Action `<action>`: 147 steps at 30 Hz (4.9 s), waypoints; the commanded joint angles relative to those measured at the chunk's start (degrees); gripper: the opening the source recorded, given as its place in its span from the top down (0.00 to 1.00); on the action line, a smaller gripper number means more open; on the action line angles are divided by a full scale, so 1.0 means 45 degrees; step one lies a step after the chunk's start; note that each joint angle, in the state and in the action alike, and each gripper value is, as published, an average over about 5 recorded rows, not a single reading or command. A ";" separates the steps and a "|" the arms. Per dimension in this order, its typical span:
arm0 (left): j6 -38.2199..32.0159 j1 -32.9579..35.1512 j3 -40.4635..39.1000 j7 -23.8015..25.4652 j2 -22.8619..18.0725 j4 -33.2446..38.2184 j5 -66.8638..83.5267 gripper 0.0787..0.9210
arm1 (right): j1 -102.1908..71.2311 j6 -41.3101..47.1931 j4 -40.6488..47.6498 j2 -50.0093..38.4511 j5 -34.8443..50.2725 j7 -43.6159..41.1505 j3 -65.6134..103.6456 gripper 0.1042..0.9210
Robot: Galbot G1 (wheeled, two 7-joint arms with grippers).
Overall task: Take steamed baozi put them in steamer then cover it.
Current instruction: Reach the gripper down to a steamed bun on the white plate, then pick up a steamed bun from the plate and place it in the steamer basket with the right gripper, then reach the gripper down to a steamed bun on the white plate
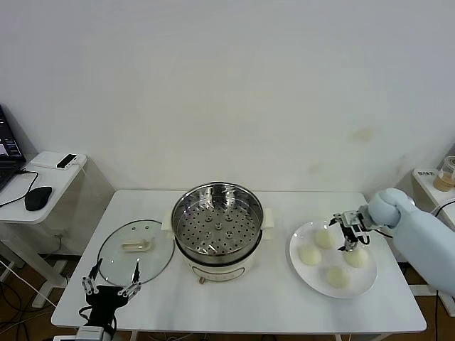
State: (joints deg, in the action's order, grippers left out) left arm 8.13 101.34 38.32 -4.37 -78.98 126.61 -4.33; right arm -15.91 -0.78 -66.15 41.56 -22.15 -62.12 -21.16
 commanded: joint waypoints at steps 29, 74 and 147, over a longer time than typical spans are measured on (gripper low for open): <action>-0.0017 -0.0017 0.0064 -0.0011 -0.0032 0.0157 -0.0021 0.12 | 0.0488 0.0443 0.1410 0.1098 -0.0528 0.0378 -0.0734 0.44; 0.0279 -0.0115 0.0353 0.0100 0.0878 -0.0350 0.0643 0.12 | 1.0274 -0.0126 -0.1813 0.4436 0.6739 0.1668 -0.9168 0.43; 0.0809 -0.0868 0.0837 0.0252 0.1979 -0.0229 0.1861 0.12 | 1.0609 0.4744 -0.7430 -0.3924 0.7237 0.0725 -1.0209 0.12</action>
State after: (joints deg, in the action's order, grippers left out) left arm 11.44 98.10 42.00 -3.26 -71.02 125.80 3.12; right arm 32.75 10.30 -86.22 44.96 7.17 -57.04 -67.57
